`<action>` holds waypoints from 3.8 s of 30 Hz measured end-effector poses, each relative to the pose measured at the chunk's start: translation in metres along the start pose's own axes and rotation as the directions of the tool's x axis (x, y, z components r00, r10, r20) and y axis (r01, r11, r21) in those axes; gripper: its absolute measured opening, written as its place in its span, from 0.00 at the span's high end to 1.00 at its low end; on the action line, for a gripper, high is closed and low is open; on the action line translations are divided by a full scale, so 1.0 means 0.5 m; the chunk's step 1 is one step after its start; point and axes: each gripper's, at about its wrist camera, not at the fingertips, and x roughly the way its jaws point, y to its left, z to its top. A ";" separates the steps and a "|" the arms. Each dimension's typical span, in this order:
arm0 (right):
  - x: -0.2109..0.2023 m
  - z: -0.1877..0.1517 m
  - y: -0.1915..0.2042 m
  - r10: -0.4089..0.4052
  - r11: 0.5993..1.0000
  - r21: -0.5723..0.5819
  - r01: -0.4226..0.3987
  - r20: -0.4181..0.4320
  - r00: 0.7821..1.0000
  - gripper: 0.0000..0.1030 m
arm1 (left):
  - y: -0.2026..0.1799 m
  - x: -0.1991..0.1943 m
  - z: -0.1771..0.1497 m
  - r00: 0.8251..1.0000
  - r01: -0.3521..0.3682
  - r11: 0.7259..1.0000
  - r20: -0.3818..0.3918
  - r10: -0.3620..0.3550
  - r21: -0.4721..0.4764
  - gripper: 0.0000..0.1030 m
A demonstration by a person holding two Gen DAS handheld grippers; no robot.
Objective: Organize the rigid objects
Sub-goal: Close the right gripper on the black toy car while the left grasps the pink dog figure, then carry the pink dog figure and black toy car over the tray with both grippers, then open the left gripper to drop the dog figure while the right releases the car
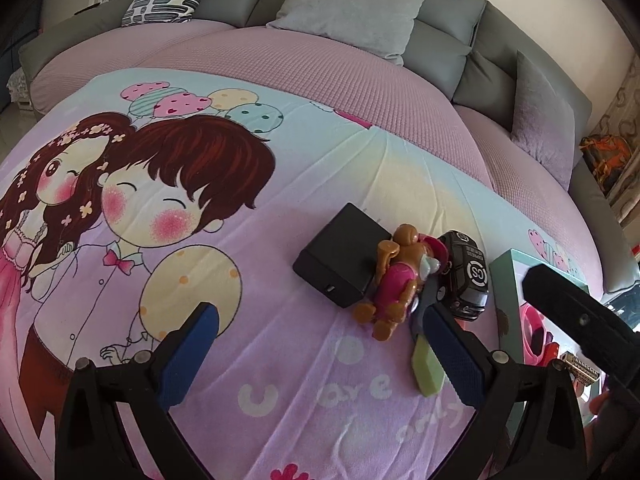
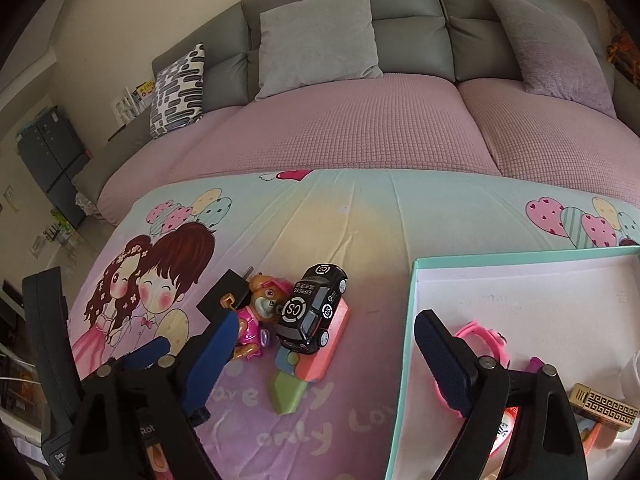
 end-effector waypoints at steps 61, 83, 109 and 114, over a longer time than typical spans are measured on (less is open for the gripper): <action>-0.166 -0.068 -0.090 -0.054 0.970 0.242 -0.003 0.227 0.972 0.71 | -0.109 -0.124 0.015 0.969 0.187 0.968 0.130 -0.209 0.168 0.77; -0.253 -0.119 -0.325 -0.382 0.857 0.451 0.249 0.233 0.894 0.71 | -0.373 -0.060 -0.084 0.962 0.248 0.852 -0.011 -0.274 0.460 0.77; -0.249 -0.146 -0.379 -0.434 0.817 0.484 0.314 0.157 0.887 0.70 | -0.457 -0.019 -0.144 0.973 0.210 0.786 -0.045 -0.227 0.581 0.76; -0.255 -0.143 -0.376 -0.423 0.824 0.477 0.306 0.158 0.892 0.70 | -0.457 -0.024 -0.142 0.976 0.199 0.788 -0.043 -0.215 0.583 0.75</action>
